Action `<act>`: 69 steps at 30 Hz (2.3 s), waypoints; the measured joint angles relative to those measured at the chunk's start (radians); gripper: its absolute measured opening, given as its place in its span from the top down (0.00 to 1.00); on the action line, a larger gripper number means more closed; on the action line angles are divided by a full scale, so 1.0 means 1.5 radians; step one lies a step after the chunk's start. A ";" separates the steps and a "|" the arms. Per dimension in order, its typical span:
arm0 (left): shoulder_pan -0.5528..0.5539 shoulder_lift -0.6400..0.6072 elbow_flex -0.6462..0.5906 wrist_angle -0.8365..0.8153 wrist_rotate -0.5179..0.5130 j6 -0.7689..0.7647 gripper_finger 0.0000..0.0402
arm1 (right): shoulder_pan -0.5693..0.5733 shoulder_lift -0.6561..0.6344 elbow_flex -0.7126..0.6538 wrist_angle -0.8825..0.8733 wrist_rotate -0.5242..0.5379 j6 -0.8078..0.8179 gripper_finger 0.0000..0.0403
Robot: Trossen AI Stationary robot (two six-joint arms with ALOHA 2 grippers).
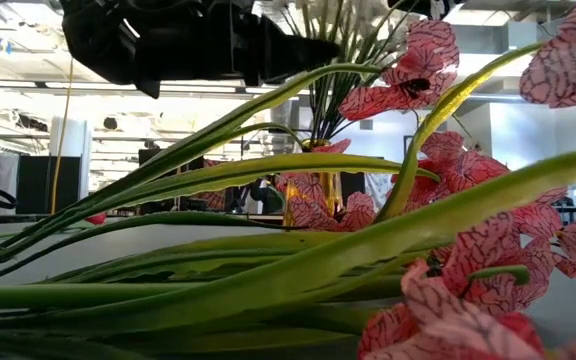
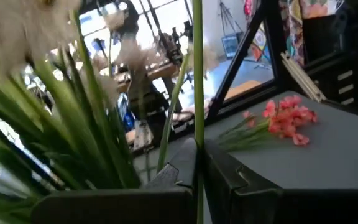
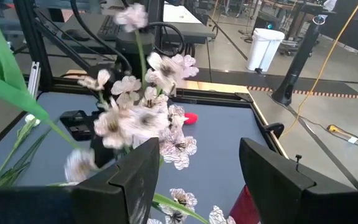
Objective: Sort flowers into vase by color
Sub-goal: Put the top white flower into the yellow flower vase
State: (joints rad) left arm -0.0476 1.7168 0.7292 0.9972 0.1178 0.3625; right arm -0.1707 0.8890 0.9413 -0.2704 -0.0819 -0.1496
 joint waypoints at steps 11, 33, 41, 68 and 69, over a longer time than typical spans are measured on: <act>0.039 0.004 0.000 -0.035 0.037 -0.052 1.00 | 0.000 0.000 0.000 -0.009 0.000 0.002 0.38; 0.047 0.004 -0.069 0.035 0.068 -0.081 1.00 | 0.000 0.000 0.000 -0.008 0.000 -0.005 0.38; 0.065 0.004 -0.077 0.004 0.063 -0.090 1.00 | 0.000 0.000 0.000 -0.008 0.000 -0.005 0.38; 0.067 0.004 -0.077 -0.030 0.015 -0.111 0.89 | 0.000 0.000 0.000 -0.009 0.000 -0.005 0.38; 0.067 0.004 -0.077 -0.030 0.020 -0.107 0.87 | 0.000 0.000 0.000 -0.009 0.000 -0.005 0.38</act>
State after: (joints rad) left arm 0.0532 1.7222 0.6140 0.9516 0.1475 0.2017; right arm -0.1705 0.8893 0.9412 -0.2834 -0.0821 -0.1570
